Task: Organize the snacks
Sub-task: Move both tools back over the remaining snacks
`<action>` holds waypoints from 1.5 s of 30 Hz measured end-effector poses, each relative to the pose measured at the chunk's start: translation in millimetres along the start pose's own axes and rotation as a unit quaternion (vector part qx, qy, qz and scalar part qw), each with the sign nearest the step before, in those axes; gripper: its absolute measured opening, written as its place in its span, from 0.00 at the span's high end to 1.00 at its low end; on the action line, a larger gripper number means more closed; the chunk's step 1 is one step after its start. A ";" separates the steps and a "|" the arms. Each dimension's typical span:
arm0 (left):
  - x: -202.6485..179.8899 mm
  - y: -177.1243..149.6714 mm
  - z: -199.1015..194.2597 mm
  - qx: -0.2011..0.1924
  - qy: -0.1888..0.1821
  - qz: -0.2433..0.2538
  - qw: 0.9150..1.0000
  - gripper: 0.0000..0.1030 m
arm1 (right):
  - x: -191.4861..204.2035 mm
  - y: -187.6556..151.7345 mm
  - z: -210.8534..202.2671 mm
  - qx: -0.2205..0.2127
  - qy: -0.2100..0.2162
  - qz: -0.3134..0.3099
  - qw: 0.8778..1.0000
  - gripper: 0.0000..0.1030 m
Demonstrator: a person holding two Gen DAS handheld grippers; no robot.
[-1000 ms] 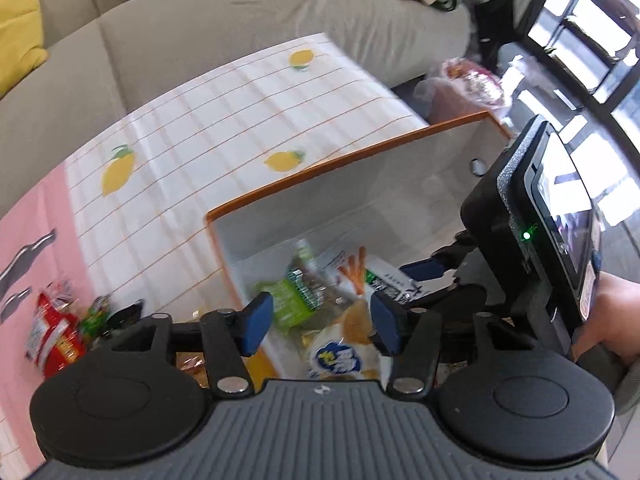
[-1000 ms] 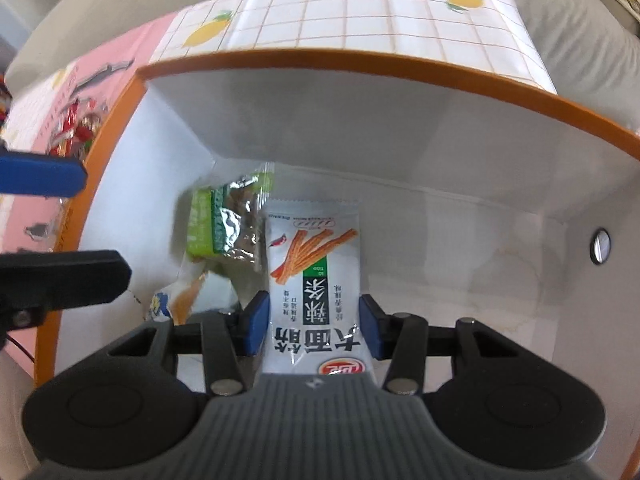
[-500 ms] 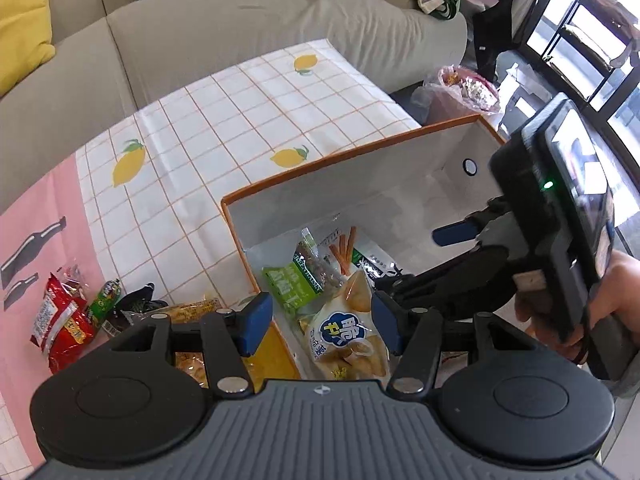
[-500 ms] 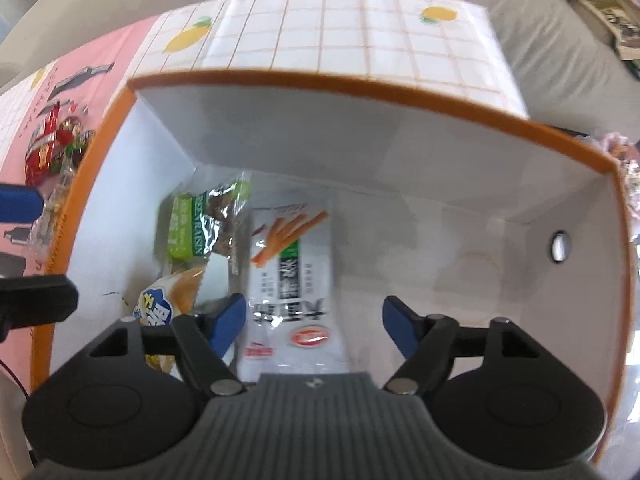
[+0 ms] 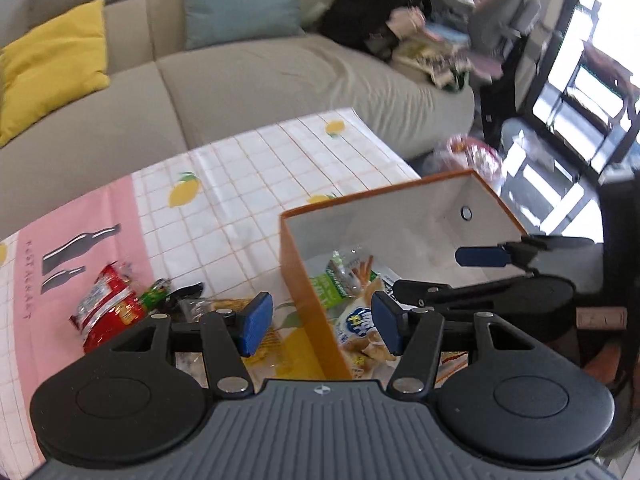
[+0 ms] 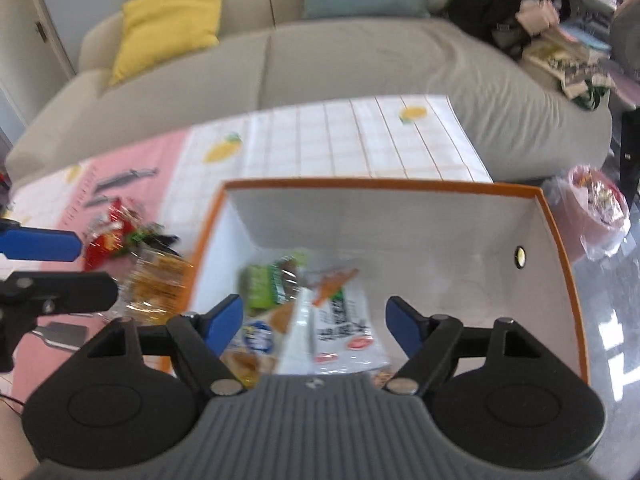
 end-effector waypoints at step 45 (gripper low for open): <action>175.4 -101.0 11.5 -0.024 0.047 -0.116 0.992 0.21 | 186.7 -32.6 57.1 -0.041 -0.010 -0.230 0.972 0.26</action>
Point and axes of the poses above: each gripper's, at about its wrist camera, not at the fingertips, and z roughly the way its jaws point, x to its left, y to its top, the point moved 7 cm from there along z, roughly the way its jaws point, and after that the axes turned 7 degrees about -z, right-handed, at the moved point
